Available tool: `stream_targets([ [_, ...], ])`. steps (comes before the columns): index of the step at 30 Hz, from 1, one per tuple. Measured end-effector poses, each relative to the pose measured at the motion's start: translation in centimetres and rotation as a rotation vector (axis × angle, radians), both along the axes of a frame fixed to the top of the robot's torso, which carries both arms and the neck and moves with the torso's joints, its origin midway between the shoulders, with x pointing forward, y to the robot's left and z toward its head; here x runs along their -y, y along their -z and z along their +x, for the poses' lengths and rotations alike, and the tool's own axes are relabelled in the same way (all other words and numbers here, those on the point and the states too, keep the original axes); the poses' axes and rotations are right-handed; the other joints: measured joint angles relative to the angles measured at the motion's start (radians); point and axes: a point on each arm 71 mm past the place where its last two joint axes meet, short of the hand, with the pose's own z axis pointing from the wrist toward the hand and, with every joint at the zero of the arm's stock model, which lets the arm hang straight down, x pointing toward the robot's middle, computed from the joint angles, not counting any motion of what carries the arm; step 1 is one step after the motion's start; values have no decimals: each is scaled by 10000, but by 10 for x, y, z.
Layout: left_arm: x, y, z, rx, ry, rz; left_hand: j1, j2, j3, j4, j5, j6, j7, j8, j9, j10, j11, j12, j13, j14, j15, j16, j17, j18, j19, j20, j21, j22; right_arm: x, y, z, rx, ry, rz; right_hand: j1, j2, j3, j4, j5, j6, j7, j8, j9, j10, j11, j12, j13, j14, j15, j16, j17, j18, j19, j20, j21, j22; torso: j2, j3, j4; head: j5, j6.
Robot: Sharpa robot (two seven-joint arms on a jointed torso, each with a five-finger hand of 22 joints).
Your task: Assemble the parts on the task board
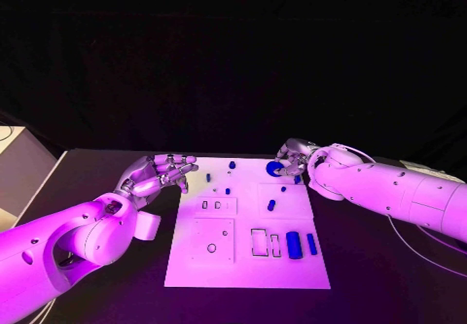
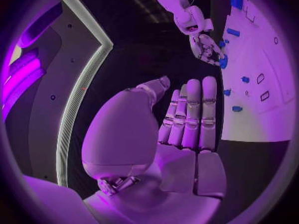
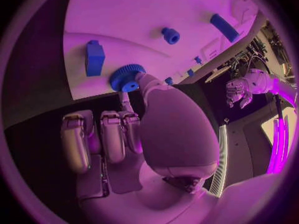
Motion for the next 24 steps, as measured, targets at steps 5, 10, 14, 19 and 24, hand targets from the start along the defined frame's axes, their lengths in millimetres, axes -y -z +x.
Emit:
stream_targets([
  [5,0,0,0,-4,1,0,0,0,0,0,0,0,0,0,-1,0,0,0,0,0,0,0,0,1,0,0,0,0,-1,0,0,29,-40,16,67,66,366,-123,93,266,-34,85,11,1,1,0,0,0,0,0,0,1,0,0,0,-1,0,2,0,4,-2],
  [10,0,0,0,-8,2,-1,0,0,0,0,0,0,0,0,-1,0,0,0,-1,0,0,0,0,1,0,0,0,8,-3,0,-3,218,-164,44,124,114,878,-317,-6,363,-39,108,10,56,-54,0,-1,38,-38,37,-1,0,-3,-72,0,-1,0,3,0,-3,-6],
  [14,0,0,0,-12,1,0,0,0,0,0,0,0,0,0,8,0,0,0,-2,0,0,0,0,1,0,0,0,8,-8,0,-8,629,-349,112,176,113,1082,-374,-28,366,-39,108,10,19,-91,0,-1,1,-75,37,-1,1,2,-79,-1,-1,0,4,0,-3,0],
  [19,0,1,1,-15,-1,2,0,0,0,0,0,0,0,0,7,0,0,0,-2,0,0,0,0,0,0,0,0,7,-23,-7,-17,1339,-779,312,173,113,1126,-417,-48,367,-38,108,9,55,-127,0,7,36,-111,37,-1,1,2,-78,-1,7,-6,5,-1,18,26],
  [24,0,1,1,-18,0,3,0,0,0,1,0,0,0,0,7,0,0,0,-2,0,0,0,0,0,0,0,-1,7,-51,-14,-28,2031,-1452,479,99,44,1156,-447,-49,369,-37,108,9,55,-127,0,6,37,-110,37,-2,1,2,-149,-1,7,-10,4,-7,26,52],
])
